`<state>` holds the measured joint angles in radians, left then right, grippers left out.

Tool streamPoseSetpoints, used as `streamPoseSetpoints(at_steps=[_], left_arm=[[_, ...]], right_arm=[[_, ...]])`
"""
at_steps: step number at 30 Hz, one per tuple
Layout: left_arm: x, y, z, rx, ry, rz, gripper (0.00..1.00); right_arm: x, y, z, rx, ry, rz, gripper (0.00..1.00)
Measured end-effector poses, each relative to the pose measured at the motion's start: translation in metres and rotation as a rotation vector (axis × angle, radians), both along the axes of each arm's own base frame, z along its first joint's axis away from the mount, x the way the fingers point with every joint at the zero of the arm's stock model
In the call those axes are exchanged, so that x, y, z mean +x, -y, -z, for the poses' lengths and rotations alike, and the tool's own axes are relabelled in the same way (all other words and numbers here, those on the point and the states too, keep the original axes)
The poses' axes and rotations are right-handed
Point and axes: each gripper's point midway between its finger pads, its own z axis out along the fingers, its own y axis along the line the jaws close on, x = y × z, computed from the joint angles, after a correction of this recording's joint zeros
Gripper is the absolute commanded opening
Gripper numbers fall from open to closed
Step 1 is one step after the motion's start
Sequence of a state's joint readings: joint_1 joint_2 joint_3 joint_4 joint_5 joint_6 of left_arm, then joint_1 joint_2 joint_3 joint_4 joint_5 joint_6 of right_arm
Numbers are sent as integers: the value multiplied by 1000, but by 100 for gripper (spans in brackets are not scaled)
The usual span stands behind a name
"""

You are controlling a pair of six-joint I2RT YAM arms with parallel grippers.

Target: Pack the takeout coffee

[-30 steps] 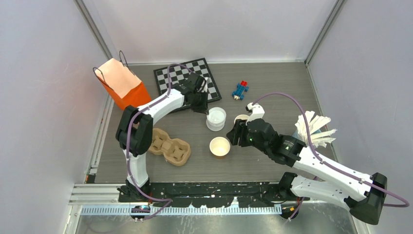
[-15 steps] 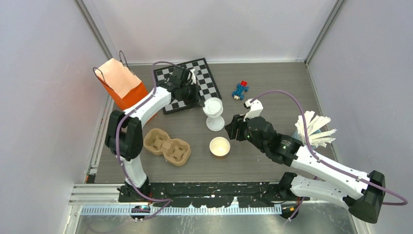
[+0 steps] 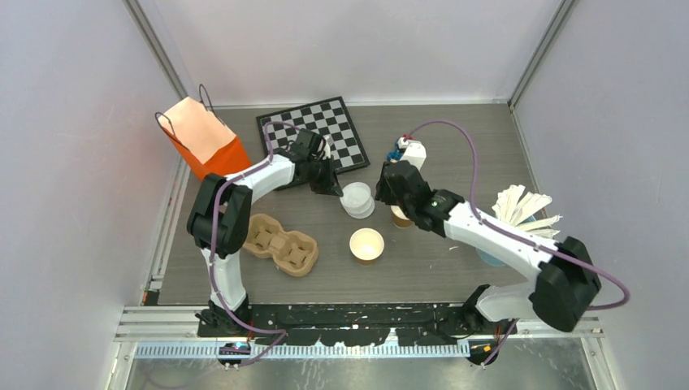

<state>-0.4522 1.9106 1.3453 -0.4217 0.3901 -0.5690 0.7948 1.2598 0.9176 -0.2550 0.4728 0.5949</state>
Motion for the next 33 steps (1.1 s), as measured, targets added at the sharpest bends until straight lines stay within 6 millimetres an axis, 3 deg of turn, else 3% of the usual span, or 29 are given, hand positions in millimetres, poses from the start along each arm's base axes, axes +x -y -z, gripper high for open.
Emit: streamPoseSetpoints(at_steps=[3, 7, 13, 20, 24, 30, 33], left_arm=[[2, 2, 1, -10, 14, 2, 0], [5, 6, -1, -35, 38, 10, 0], [7, 9, 0, -56, 54, 15, 0], [10, 12, -3, -72, 69, 21, 0], [10, 12, -3, -75, 73, 22, 0], [10, 13, -3, -78, 72, 24, 0], [9, 12, -2, -78, 70, 24, 11]], right_arm=[[22, 0, 12, 12, -48, 46, 46], [35, -14, 29, 11, -103, 41, 45], [47, -24, 53, -3, -162, 35, 43], [59, -22, 70, -26, -192, 59, 42], [63, -23, 76, -35, -201, 62, 34], [67, -24, 81, -49, -206, 58, 13], [67, -24, 82, -57, -208, 54, 4]])
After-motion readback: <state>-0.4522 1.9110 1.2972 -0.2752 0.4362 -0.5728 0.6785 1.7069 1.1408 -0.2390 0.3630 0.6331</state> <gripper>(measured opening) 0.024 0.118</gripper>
